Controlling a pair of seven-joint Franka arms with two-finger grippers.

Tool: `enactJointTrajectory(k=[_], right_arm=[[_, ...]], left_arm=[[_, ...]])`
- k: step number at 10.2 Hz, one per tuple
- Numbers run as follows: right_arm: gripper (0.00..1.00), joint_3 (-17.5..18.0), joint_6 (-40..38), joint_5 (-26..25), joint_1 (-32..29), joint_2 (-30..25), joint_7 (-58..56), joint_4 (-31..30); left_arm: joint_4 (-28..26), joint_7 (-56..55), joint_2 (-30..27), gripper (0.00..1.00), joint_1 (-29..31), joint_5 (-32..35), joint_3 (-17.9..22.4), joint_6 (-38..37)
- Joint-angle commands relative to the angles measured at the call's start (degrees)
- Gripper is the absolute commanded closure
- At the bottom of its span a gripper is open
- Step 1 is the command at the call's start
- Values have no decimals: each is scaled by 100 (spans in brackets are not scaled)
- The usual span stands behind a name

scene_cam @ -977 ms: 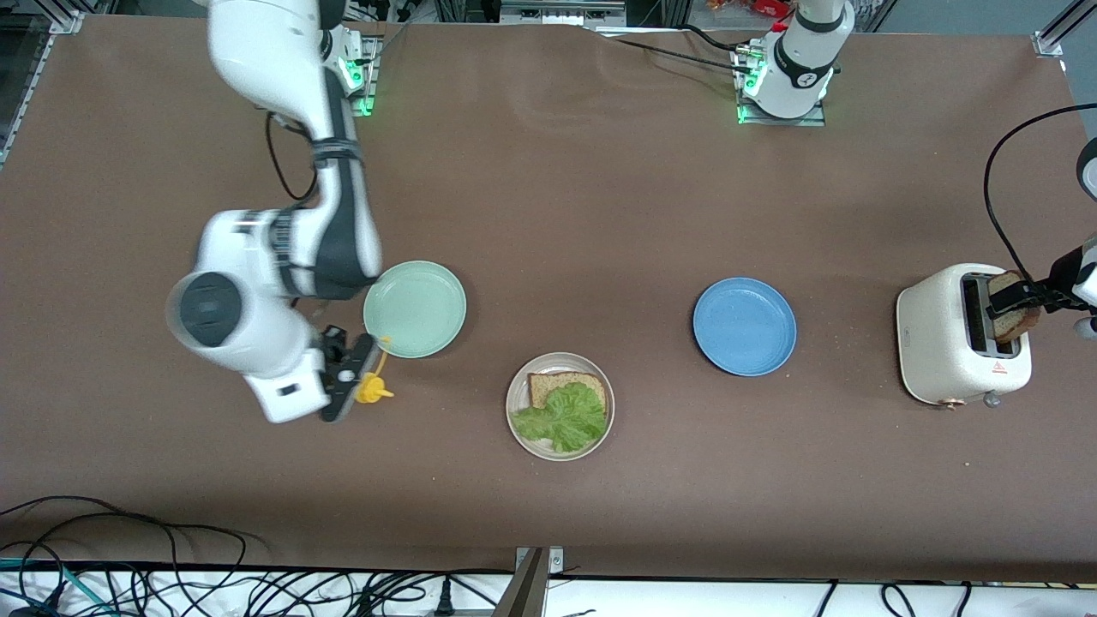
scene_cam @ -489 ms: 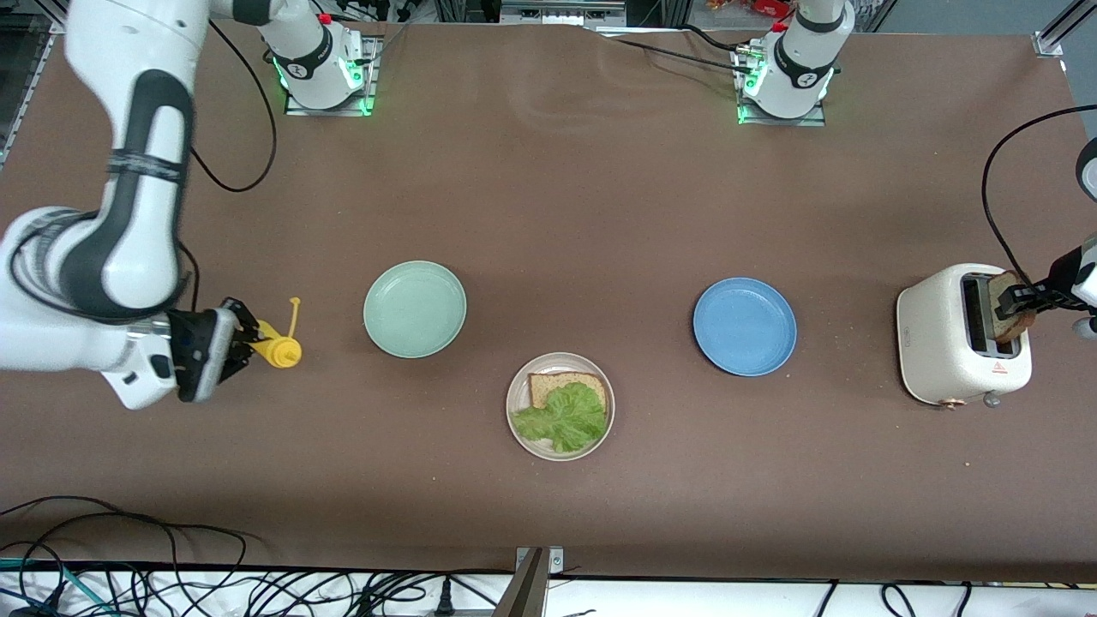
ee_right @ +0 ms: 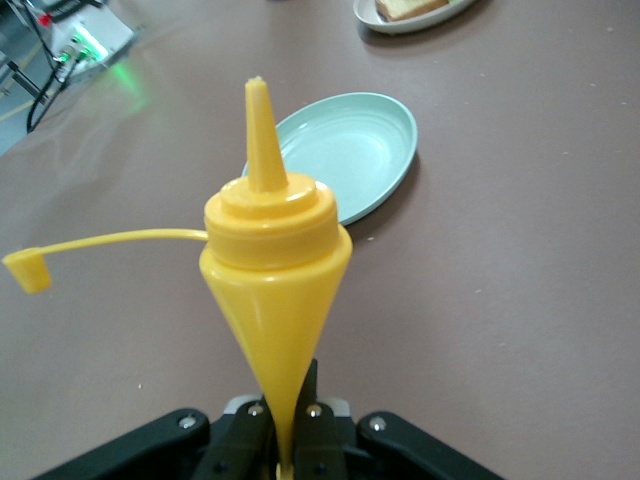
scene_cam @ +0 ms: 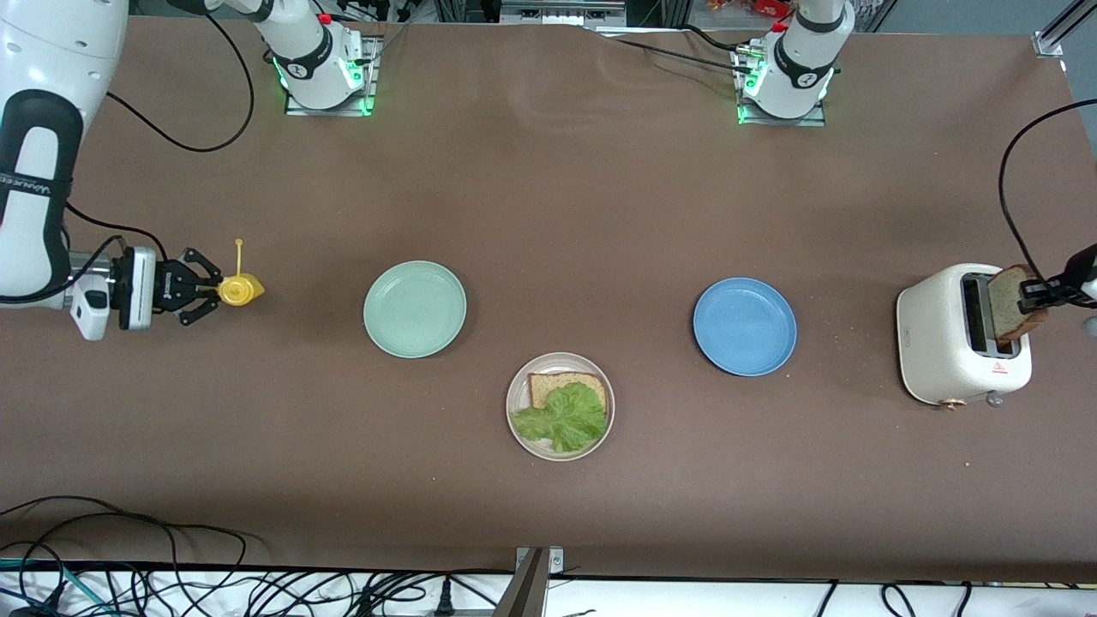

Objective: Make sandwich on beige plate with both arms
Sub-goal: 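Return the mustard bottle to its spot while the left gripper lifts bread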

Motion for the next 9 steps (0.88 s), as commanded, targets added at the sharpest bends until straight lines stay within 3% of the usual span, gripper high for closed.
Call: enactJointTrajectory(k=[1, 3, 5, 9], right_arm=[[100, 114, -28, 268, -179, -256, -1051, -541], [100, 123, -46, 390, -224, -212, -1710, -873], [100, 193, -151, 600, -468, 41, -2300, -902], [100, 447, -327, 1006, -785, 491, -2803, -840]], left_arm=[[1097, 100, 198, 100, -156, 133, -9, -1093], [1755, 74, 225, 100, -419, 28, -97, -1953], [2180, -84, 348, 100, -719, -1075, -88, -2615], [2181, -768, 1119, 100, -1271, -3843, -325, -2652]])
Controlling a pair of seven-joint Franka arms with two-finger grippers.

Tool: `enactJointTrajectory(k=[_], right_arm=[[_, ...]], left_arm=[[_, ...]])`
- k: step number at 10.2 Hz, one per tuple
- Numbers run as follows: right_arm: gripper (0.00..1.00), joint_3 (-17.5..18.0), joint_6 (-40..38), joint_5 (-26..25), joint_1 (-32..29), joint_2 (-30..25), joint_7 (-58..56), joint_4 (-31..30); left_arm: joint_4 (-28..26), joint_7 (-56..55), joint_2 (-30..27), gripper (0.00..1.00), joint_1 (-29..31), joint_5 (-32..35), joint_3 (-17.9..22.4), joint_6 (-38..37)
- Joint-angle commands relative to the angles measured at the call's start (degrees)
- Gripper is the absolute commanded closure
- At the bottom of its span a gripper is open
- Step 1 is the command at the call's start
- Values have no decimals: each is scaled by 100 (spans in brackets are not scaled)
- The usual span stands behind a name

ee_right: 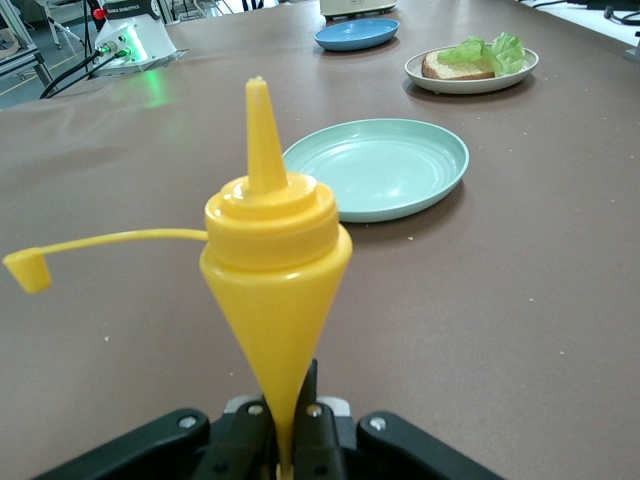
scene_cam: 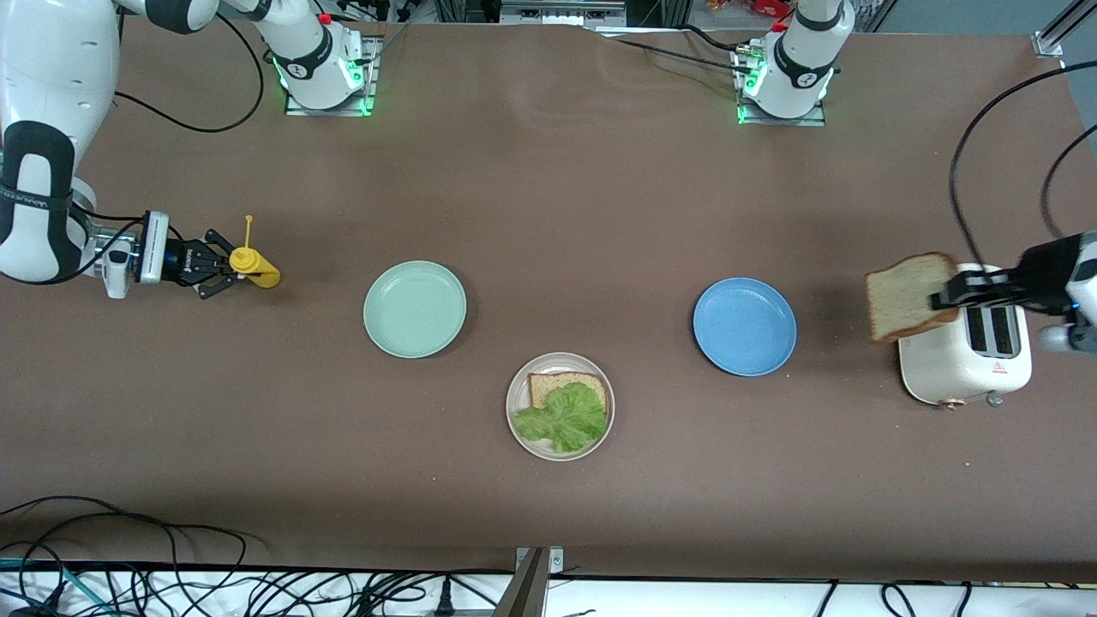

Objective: Make sandwich on beige plate with both arms
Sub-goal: 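Return the mustard bottle to its spot while the left gripper lifts bread, then carry the bread slice with the left gripper over the lettuce on the beige plate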

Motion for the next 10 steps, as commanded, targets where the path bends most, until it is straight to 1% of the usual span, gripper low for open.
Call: enactJointTrajectory(k=[1, 2, 3, 4, 5, 6, 7, 8, 10], right_arm=[[100, 478, -161, 229, -445, 60, -141, 62], [100, 733, -161, 274, -691, 103, -141, 88], [100, 866, -161, 283, -798, 138, -141, 158], [78, 867, -161, 274, -799, 147, -132, 185], [59, 867, -161, 274, -808, 148, -123, 185], [46, 867, -170, 274, -842, 148, -88, 185], [26, 867, -178, 265, -851, 148, -71, 185], [19, 867, -179, 248, -886, 148, -70, 185], [18, 867, -179, 186, -1114, 174, -105, 272]], left_arm=[[309, -486, 911, 100, -455, -1582, -54, -71], [527, -445, 1411, 100, -701, -2557, -45, 7], [825, -445, 1808, 100, -886, -3106, -54, 104], [924, -401, 1994, 100, -1045, -3390, -54, 427], [934, -357, 2144, 100, -1255, -3872, -80, 795], [908, -270, 2224, 100, -1623, -4076, -81, 1382], [907, -269, 2346, 100, -1835, -4218, -115, 1866], [899, -269, 2487, 100, -2142, -4672, -116, 2324], [942, -243, 2812, 100, -2416, -5088, -133, 3212]])
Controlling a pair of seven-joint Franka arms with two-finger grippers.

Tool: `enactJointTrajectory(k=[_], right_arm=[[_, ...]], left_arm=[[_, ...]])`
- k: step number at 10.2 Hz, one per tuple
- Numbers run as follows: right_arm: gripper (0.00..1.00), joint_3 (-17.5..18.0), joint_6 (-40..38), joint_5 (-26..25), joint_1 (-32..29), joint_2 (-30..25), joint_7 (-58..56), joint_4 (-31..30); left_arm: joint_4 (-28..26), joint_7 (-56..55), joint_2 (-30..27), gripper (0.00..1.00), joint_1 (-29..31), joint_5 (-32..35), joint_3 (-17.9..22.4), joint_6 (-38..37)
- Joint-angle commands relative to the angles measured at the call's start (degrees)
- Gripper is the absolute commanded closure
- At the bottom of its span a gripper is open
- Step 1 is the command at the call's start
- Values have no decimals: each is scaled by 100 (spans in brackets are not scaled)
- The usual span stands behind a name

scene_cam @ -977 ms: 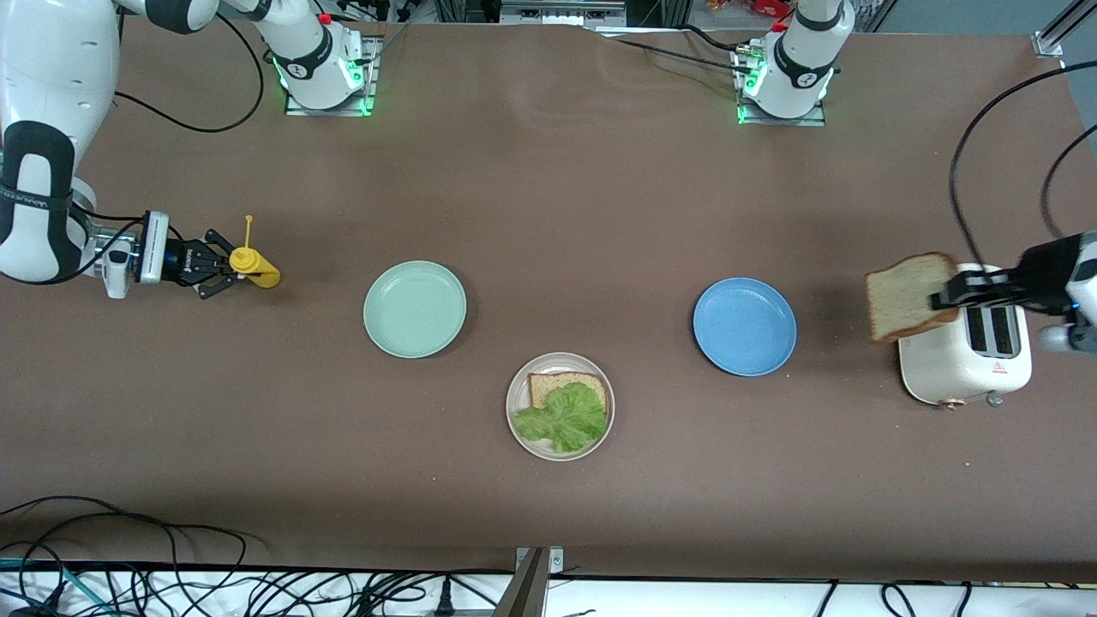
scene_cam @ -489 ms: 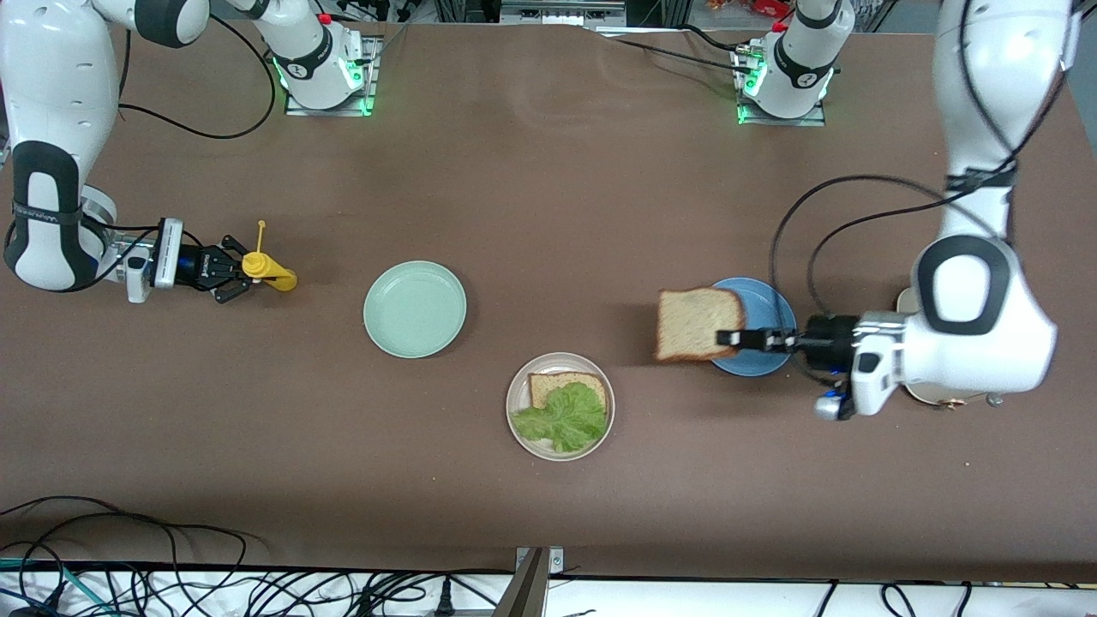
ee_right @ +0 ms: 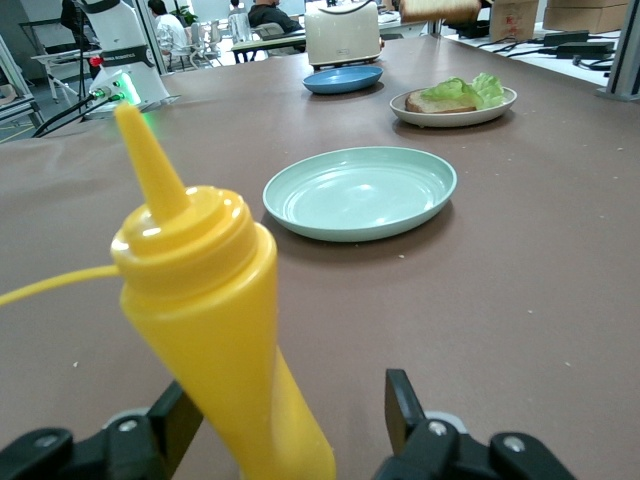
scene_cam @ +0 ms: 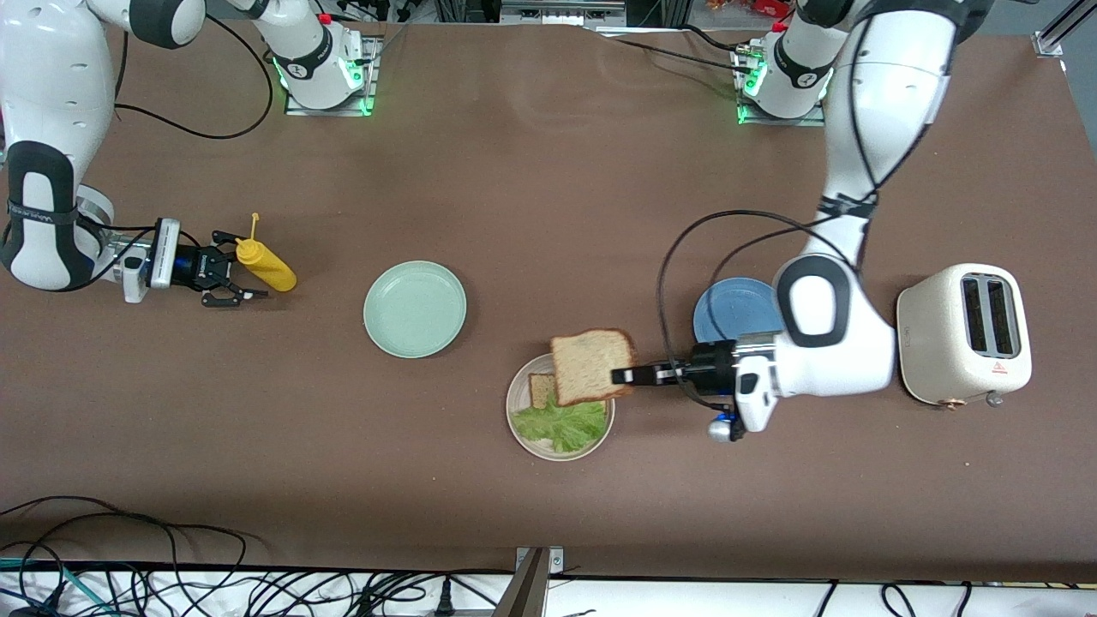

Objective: Make sandwich on beige plate with both arms
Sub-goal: 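Carry the bread slice with the left gripper over the lettuce on the beige plate, then lower the bread onto the lettuce while the right gripper releases the mustard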

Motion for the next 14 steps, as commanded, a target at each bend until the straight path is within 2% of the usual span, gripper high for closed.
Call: enactJointTrajectory(k=[1, 3, 5, 7, 9, 11, 12, 13, 14], right_arm=[[18, 62, -120, -147, -452, 106, -54, 242], [18, 44, -173, -543, -699, 97, 172, 496], [18, 27, -208, -1244, -884, 54, 1144, 1275], [18, -78, -540, -1738, -929, 9, 2443, 2137], [17, -219, -997, -2011, -911, -25, 3919, 3147], [15, -219, -1358, -2118, -859, -78, 5405, 3896], [14, -211, -1473, -2109, -806, -105, 6108, 4160], [14, -245, -1561, -2118, -727, -140, 6707, 4389], [12, -246, -1597, -2127, -692, -201, 7426, 4591]], left_arm=[[213, 214, 362, 100, -154, -527, 51, 440], [222, 521, 512, 100, -233, -1045, 51, 449], [213, 769, 591, 100, -321, -1266, 51, 607], [221, 900, 705, 100, -356, -1293, 51, 782], [248, 980, 794, 100, -392, -1320, 51, 871], [318, 1172, 899, 100, -374, -1337, 51, 950], [344, 1287, 986, 86, -383, -1337, 59, 994], [345, 1471, 1013, 27, -348, -1320, 68, 994], [345, 1594, 1005, 0, -348, -1276, 112, 1003]])
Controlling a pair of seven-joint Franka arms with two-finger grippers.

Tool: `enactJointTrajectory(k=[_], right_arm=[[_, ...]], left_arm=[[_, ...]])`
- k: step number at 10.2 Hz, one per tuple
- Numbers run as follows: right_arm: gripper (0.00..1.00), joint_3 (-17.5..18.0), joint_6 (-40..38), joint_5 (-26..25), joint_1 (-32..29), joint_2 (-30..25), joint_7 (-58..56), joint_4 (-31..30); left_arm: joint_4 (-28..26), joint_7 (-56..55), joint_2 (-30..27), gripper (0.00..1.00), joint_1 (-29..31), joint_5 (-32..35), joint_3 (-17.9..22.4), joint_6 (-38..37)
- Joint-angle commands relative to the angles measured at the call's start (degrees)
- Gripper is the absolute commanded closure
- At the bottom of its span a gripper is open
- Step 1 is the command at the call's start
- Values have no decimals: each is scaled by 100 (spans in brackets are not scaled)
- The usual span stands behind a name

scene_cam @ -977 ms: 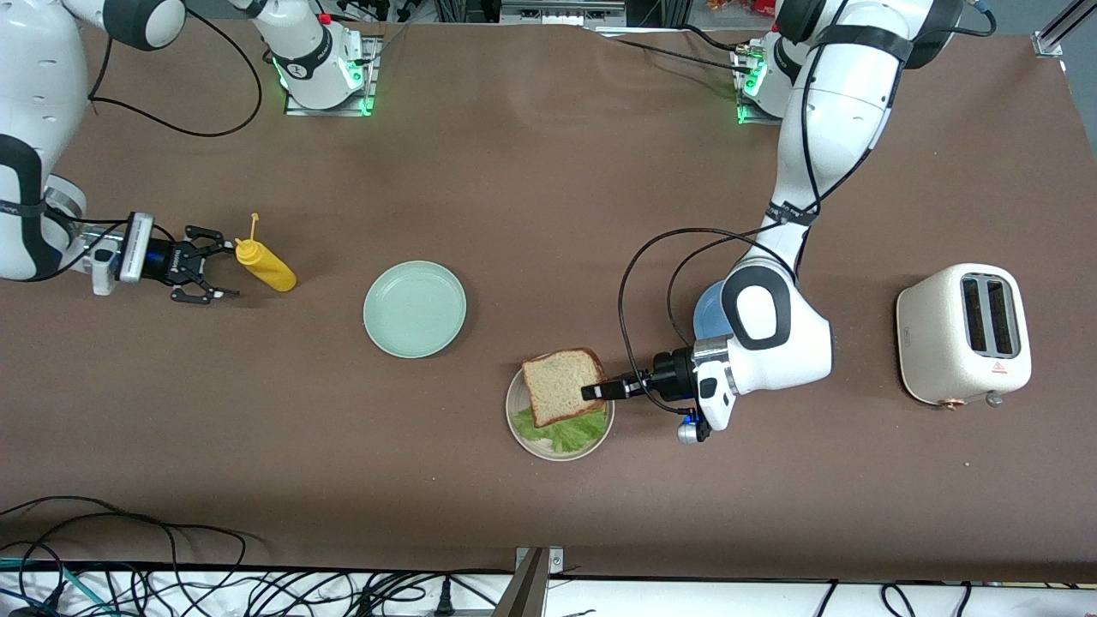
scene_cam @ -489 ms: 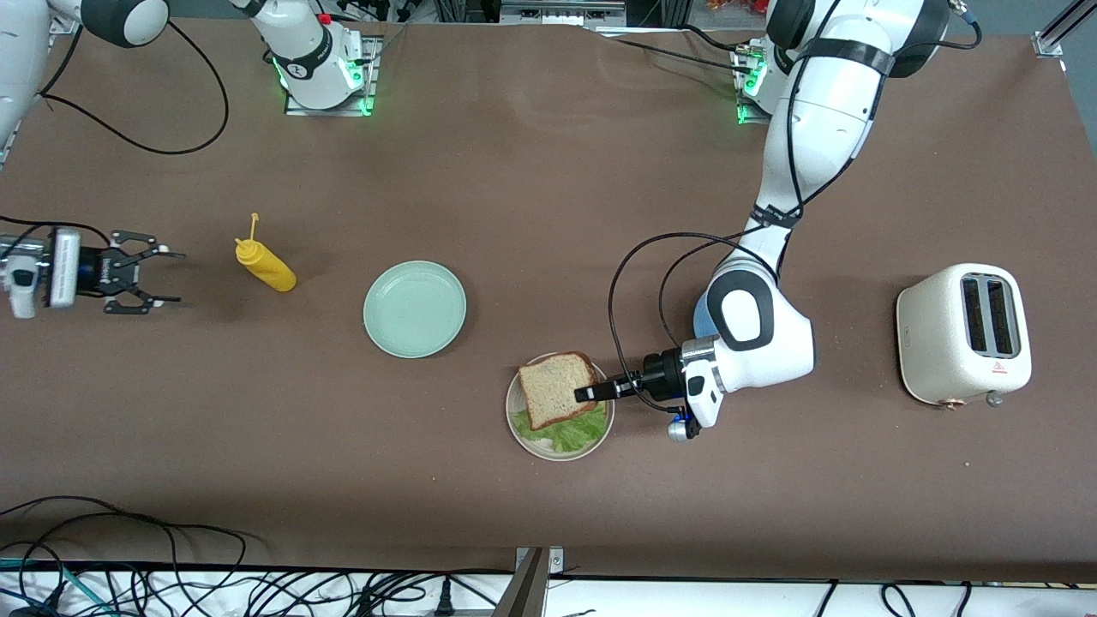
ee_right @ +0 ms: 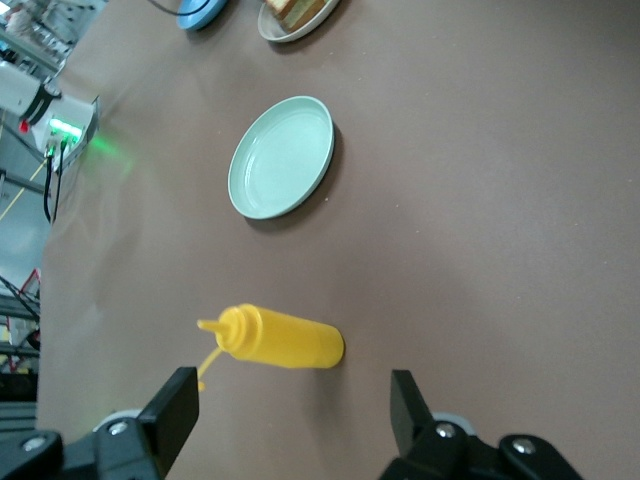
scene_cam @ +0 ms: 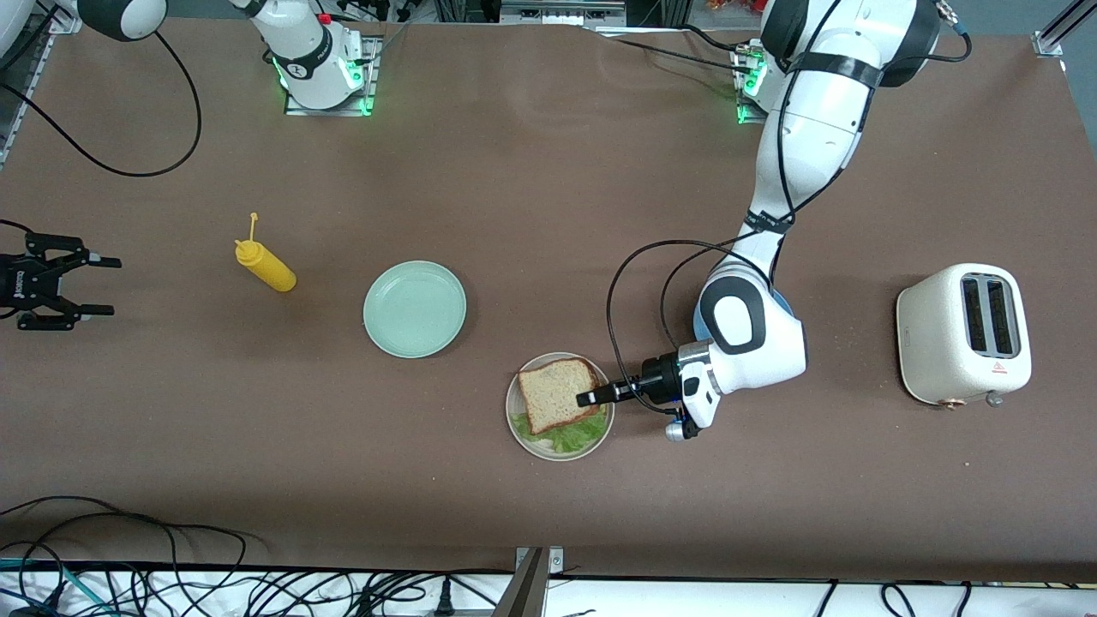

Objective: Make sandwich on beige plate with both arms
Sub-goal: 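Lower the bread onto the lettuce while the right gripper releases the mustard, then open the left gripper and draw it back toward the toaster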

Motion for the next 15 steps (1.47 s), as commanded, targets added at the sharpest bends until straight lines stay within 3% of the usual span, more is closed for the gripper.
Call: enactJointTrajectory(k=[1, 6, 9, 10, 11, 12, 13, 14, 15], right_arm=[[12, -21, -207, -177, 73, -72, 1267, 566], [0, -47, -146, -983, 538, -291, 3825, 1157], [0, 171, -102, -2152, 1005, -888, 5451, 1157], [0, 494, -76, -2520, 944, -1064, 5952, 1149], [0, 985, -32, -3272, 926, -1274, 6479, 1140], [0, 1712, 55, -4089, 778, -1555, 7015, 1088], [0, 2520, 117, -4601, 437, -1827, 7656, 870], [0, 2972, 396, -4824, 242, -2204, 8202, 380], [0, 3115, 790, -4879, 206, -2626, 8451, -303]], left_arm=[[203, 322, 145, 0, -26, -170, 118, 49], [220, 234, 22, 0, -8, 164, 663, 49], [151, 16, -206, 0, 35, 1021, 1075, -13], [124, -308, -276, 0, 149, 1617, 1163, -65], [167, -624, -338, 0, 315, 2372, 1199, -318], [159, -810, -477, 0, 526, 2936, 1208, -468], [159, -821, -557, 0, 684, 3464, 1217, -748], [168, -838, -671, 0, 764, 4026, 1295, -1116], [168, -908, -768, 0, 791, 4536, 1409, -1303]])
